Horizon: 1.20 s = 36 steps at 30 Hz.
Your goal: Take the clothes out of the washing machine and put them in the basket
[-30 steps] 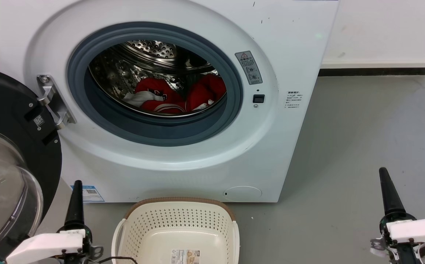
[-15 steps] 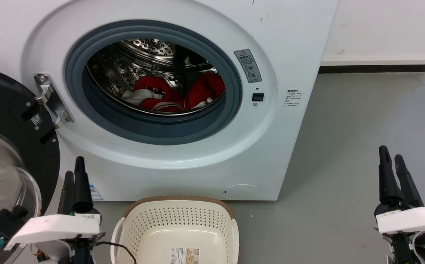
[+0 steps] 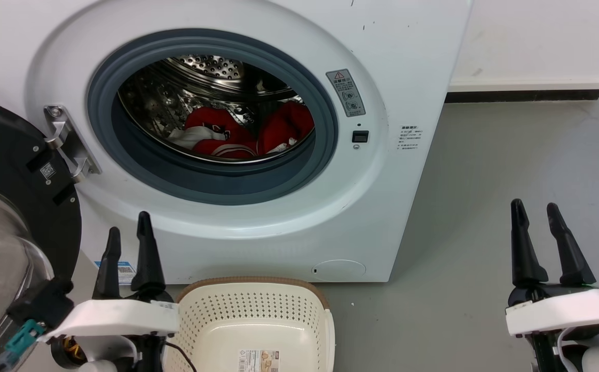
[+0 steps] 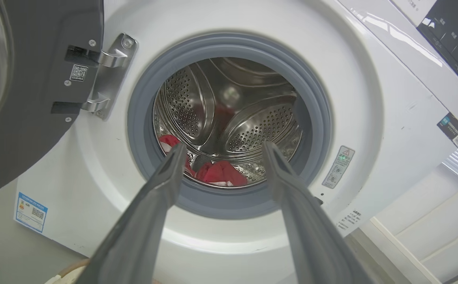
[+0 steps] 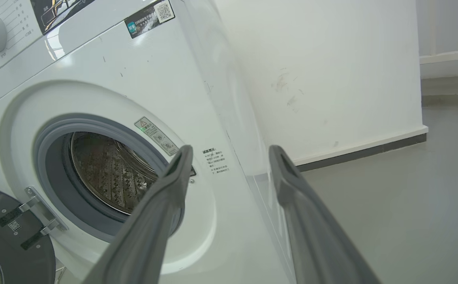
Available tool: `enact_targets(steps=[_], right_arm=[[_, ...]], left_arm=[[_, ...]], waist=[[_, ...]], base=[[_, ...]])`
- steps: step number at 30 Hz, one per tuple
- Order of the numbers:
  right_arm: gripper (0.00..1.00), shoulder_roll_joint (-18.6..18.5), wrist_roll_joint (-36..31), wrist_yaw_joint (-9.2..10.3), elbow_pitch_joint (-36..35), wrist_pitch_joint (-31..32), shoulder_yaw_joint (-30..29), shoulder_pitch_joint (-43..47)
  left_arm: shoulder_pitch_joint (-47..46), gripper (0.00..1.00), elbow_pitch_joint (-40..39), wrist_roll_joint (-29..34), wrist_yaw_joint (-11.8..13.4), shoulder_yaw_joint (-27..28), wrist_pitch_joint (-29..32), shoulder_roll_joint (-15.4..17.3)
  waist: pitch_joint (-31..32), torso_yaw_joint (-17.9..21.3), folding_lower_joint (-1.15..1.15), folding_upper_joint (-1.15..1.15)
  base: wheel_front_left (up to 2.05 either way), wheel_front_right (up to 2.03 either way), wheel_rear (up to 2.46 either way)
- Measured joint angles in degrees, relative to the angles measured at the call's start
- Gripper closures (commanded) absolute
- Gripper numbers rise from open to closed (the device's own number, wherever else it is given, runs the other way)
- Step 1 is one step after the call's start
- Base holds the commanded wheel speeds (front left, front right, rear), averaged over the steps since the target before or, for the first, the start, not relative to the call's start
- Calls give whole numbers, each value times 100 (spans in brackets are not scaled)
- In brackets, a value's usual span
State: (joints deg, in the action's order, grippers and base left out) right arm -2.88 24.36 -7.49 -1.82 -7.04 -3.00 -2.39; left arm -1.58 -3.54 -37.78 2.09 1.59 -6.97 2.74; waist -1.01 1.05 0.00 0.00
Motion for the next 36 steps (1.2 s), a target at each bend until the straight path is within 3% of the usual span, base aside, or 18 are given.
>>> enact_targets(steps=[17,26,36], right_arm=[[0,-1,-1403,-1,80,-253,36,35],[0,-1,-1983,-1,223,-363,-12,102],[0,-1,-2518,-1,151,-490,-9,101]], left_arm=[[52,0,-65,1514,472,-611,-255,74],[130,0,361,2017,457,-891,-379,200],[115,0,422,2709,850,-1408,-491,455]], waist=[[-28,19,0,0],[-23,22,0,0],[-45,44,0,0]], base=[[0,0,0],[0,0,0],[0,0,0]])
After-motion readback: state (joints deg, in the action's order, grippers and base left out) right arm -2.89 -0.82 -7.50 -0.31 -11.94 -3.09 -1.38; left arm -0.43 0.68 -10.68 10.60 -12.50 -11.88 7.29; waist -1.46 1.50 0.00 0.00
